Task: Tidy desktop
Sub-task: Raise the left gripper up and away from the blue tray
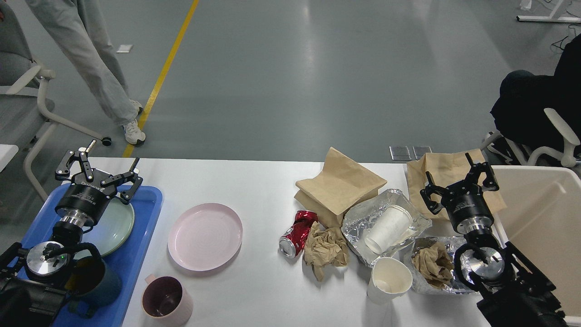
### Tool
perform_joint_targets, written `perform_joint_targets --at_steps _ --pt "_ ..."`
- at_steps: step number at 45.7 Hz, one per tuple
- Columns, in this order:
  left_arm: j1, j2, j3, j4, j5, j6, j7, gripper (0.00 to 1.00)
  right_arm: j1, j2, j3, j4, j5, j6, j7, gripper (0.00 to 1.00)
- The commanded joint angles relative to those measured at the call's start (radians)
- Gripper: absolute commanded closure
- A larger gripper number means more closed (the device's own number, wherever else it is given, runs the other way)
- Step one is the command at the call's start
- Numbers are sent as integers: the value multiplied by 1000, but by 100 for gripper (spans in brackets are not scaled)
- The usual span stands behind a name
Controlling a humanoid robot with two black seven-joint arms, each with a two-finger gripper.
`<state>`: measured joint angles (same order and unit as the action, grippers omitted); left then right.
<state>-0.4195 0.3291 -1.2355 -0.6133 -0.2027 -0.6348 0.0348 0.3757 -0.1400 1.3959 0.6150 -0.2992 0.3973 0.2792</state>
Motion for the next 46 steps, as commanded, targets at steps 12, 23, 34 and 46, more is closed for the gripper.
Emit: perform_joint_targets --at_steps 12,23,34,46 --pt "1 10 1 0 25 4 -1 4 0 -1 0 0 0 0 0 0" --pt "-8 31 2 0 26 10 -3 4 0 -1 0 0 0 0 0 0" --pt "-91 211 275 10 23 12 -4 4 0 0 0 0 0 2 0 0" --pt "-360 352 852 14 28 14 14 4 0 0 0 2 0 2 0 0"
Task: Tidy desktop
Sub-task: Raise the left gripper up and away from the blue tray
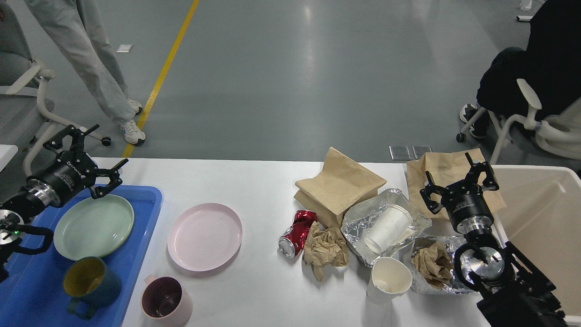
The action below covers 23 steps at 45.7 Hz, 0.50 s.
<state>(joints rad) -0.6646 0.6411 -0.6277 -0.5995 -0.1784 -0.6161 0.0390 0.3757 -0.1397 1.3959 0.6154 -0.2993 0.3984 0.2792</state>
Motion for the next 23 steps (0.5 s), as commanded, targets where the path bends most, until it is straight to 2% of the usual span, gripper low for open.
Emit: perform_joint_targets --at_steps 1,9,11,15,19,23 --pt "-145 45 291 0 4 -5 10 4 0 -1 0 1 0 0 0 0" --pt "-462 69 796 -5 4 4 -1 4 0 0 0 1 0 0 0 0" --pt "-558 68 931 -6 4 3 10 4 0 0 0 1 0 0 0 0" --pt "-696 58 1248 -17 7 -11 12 4 0 0 0 1 0 0 0 0" --pt "-841 9 1517 -101 7 -13 10 4 0 0 0 1 0 0 0 0" --pt "-1013 -50 1720 -169 5 -2 -5 4 -1 0 0 1 0 -1 0 0"
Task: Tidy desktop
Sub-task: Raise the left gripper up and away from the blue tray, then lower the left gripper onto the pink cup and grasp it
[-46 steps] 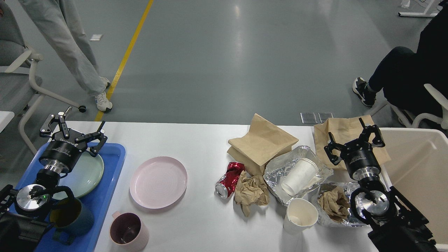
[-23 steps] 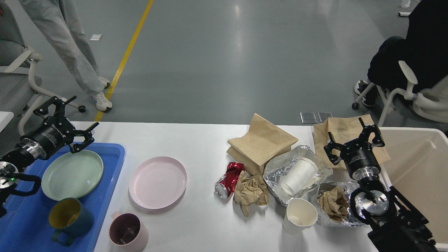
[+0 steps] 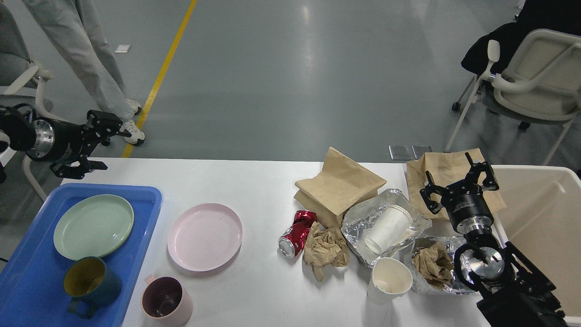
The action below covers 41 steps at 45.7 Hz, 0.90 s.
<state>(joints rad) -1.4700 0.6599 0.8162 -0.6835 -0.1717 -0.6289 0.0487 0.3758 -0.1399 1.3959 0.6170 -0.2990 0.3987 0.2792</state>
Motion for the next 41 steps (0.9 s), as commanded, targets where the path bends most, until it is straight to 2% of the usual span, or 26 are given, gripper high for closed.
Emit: perform_joint_targets --at_steps 1,7,13,19,25,28,31,35,41 --pt "-234 -85 315 -99 -2 8 -17 4 0 0 0 0 0 0 0 0" --pt "-366 -209 441 -203 1 -21 8 4 0 0 0 0 0 0 0 0" --pt "-581 -305 579 -392 3 -46 74 4 0 0 0 0 0 0 0 0" --pt "-797 -407 639 -615 3 -52 82 4 0 0 0 0 0 0 0 0" --pt "-1039 -457 670 -884 3 -40 62 4 0 0 0 -2 0 0 0 0" --pt "-1099 -459 679 -962 3 -40 53 4 -1 0 0 -2 0 0 0 0" --pt "-1148 -464 722 -1010 1 -40 37 4 0 0 0 -2 0 0 0 0" --pt "-1207 -464 762 -1074 1 -43 -9 4 0 0 0 -2 0 -1 0 0" --pt "-1224 -464 822 -1081 1 -84 -43 4 0 0 0 -2 0 0 0 0"
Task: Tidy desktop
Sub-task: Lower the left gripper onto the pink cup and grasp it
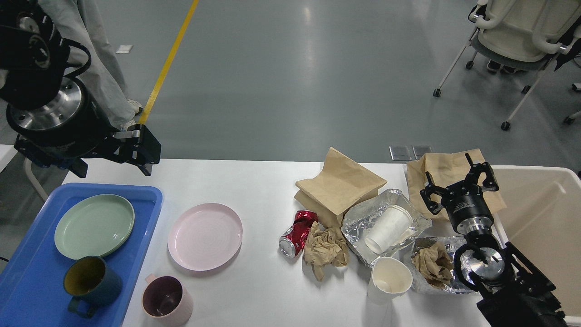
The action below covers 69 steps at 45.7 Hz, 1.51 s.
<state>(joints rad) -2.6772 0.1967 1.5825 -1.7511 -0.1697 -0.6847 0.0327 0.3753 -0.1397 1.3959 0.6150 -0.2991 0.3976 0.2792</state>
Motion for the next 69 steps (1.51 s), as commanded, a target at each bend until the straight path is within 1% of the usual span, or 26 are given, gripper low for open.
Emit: perform_joint_targets --at_steps 1,6,9,13,18,24,31,34,37,42,46,54,58,63,69 --pt "-18 0 65 -13 -1 -32 -27 4 1 0 0 0 0 0 0 0" --pt "-10 38 77 -11 -1 -65 -20 4 1 -1 0 0 0 1 0 0" --pt "16 58 74 -11 -1 -85 -30 4 -1 -1 0 2 0 1 0 0" --pt "68 66 74 -11 -2 -75 -28 4 1 0 0 0 0 0 0 0" --pt "95 95 82 -4 -2 -72 -31 4 1 0 0 2 0 1 0 0" --pt "157 168 90 13 4 -52 -11 4 -1 0 0 0 0 0 0 0" --pt "293 253 73 47 68 -19 -10 4 1 0 0 2 0 1 0 0" --pt "336 279 48 48 90 16 -13 4 1 0 0 0 0 0 0 0" --pt "397 282 -13 48 96 60 -11 5 1 -1 0 2 0 1 0 0" --pt "532 264 -73 59 98 154 -11 6 1 0 0 2 0 0 0 0" --pt "638 213 -93 74 98 234 -11 6 1 0 0 2 0 1 0 0" --pt "841 168 -160 117 105 329 -11 6 1 0 0 2 0 1 0 0" --pt "896 141 -171 128 104 379 -11 6 1 0 0 2 0 1 0 0" --pt "933 136 -176 133 104 441 -13 6 -1 0 0 2 0 1 0 0" --pt "1017 115 -202 176 104 493 -13 6 1 0 0 2 0 1 0 0"
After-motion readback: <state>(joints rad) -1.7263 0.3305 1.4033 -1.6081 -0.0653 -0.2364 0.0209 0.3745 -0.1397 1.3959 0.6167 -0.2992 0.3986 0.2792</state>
